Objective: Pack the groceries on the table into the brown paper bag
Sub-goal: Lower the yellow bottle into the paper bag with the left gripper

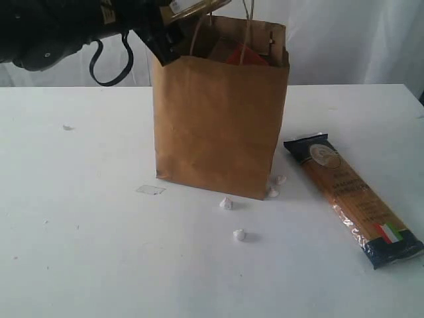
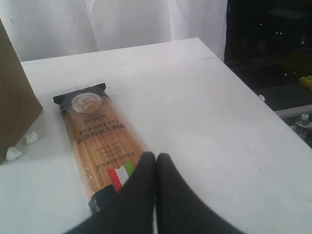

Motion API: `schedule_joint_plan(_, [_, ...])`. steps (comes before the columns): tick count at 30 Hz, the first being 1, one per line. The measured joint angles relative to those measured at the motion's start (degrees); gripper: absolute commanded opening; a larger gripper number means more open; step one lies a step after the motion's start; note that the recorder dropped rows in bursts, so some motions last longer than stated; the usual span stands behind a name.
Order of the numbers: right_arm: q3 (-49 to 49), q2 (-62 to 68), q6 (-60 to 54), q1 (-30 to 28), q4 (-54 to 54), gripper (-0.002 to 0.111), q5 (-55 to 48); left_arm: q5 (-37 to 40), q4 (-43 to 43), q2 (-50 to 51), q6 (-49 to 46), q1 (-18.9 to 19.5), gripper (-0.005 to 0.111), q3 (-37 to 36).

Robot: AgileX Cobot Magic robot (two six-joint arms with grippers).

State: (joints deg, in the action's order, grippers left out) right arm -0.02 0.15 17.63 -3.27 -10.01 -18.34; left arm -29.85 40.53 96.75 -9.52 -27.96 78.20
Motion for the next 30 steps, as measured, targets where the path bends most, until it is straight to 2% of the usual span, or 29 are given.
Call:
schedule_joint_plan(6, [0.0, 0.0, 0.0, 0.0, 0.0, 0.0, 0.0, -3.02, 2.46, 0.0, 0.0, 0.0, 0.028, 0.0])
schedule_joint_plan(7, [0.0, 0.0, 0.0, 0.0, 0.0, 0.0, 0.0, -3.03, 2.57, 0.0, 0.0, 0.0, 0.035, 0.0])
schedule_joint_plan(9, [0.0, 0.0, 0.0, 0.0, 0.0, 0.0, 0.0, -3.03, 2.69, 0.0, 1.46, 0.0, 0.039, 0.0])
schedule_joint_plan(12, [0.0, 0.0, 0.0, 0.0, 0.0, 0.0, 0.0, -3.72, 2.69, 0.0, 5.97, 0.0, 0.039, 0.0])
schedule_joint_plan(19, [0.0, 0.0, 0.0, 0.0, 0.0, 0.0, 0.0, -8.6, 2.69, 0.0, 29.81, -0.1, 0.039, 0.0])
schedule_joint_plan(30, [0.0, 0.0, 0.0, 0.0, 0.0, 0.0, 0.0, -7.44, 4.19, 0.0, 44.85, -0.1, 0.039, 0.0])
